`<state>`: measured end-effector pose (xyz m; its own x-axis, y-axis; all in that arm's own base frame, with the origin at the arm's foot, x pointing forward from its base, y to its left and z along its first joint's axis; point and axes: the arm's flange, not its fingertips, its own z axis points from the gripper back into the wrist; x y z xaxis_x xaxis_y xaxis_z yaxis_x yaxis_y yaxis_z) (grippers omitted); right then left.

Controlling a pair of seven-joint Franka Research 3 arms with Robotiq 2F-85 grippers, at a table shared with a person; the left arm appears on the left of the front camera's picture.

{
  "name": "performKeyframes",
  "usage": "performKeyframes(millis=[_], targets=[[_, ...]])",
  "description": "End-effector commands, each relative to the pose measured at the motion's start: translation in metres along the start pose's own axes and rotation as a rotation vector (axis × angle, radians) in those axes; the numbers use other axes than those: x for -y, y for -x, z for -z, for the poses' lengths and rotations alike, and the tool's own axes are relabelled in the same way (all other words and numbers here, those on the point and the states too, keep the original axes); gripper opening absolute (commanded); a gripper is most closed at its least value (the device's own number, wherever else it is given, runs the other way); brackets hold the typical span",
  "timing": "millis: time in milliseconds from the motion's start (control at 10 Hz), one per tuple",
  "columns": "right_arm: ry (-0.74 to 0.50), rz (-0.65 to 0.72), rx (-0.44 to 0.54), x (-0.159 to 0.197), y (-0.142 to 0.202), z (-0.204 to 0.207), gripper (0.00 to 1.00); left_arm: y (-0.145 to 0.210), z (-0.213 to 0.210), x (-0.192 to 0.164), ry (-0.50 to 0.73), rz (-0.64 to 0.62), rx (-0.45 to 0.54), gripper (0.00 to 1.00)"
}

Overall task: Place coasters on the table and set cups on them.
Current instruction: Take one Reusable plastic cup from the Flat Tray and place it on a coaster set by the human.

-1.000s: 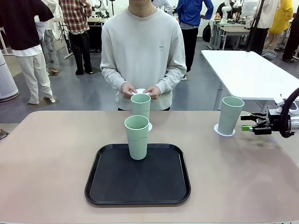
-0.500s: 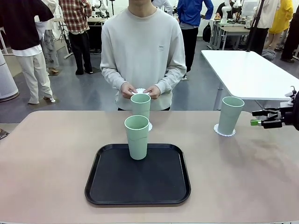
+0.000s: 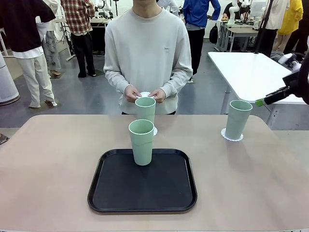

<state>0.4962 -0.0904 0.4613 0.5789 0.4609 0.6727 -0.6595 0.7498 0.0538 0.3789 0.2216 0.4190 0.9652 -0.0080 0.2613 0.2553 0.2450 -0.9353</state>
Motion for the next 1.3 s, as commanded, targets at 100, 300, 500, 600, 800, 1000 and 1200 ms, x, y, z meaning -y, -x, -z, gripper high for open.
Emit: performKeyframes(millis=[100,300,500,600,800,1000,1200], targets=[[-0.015,0.048,-0.162,-0.028,-0.032,-0.031,1.00,0.001,-0.001,0.002,0.000,0.003,0.000,1.00],[0.043,0.048,-0.264,-0.046,-0.055,-0.046,1.00,0.001,-0.001,0.002,0.000,0.003,0.000,1.00],[0.090,0.040,-0.385,-0.064,-0.081,-0.055,1.00,0.001,-0.001,0.002,0.000,0.003,0.000,1.00],[0.104,0.011,-0.449,-0.075,-0.092,-0.062,1.00,0.001,-0.001,0.002,0.000,0.003,0.000,1.00],[0.136,-0.051,-0.591,-0.102,-0.101,-0.070,1.00,0.001,-0.001,0.002,0.000,0.003,0.000,1.00],[0.093,-0.126,-0.737,-0.132,-0.094,-0.072,1.00,0.001,-0.001,0.002,0.000,0.003,0.000,1.00],[0.059,-0.143,-0.753,-0.145,-0.090,-0.064,1.00,0.001,-0.001,0.002,0.000,0.003,0.000,1.00]])
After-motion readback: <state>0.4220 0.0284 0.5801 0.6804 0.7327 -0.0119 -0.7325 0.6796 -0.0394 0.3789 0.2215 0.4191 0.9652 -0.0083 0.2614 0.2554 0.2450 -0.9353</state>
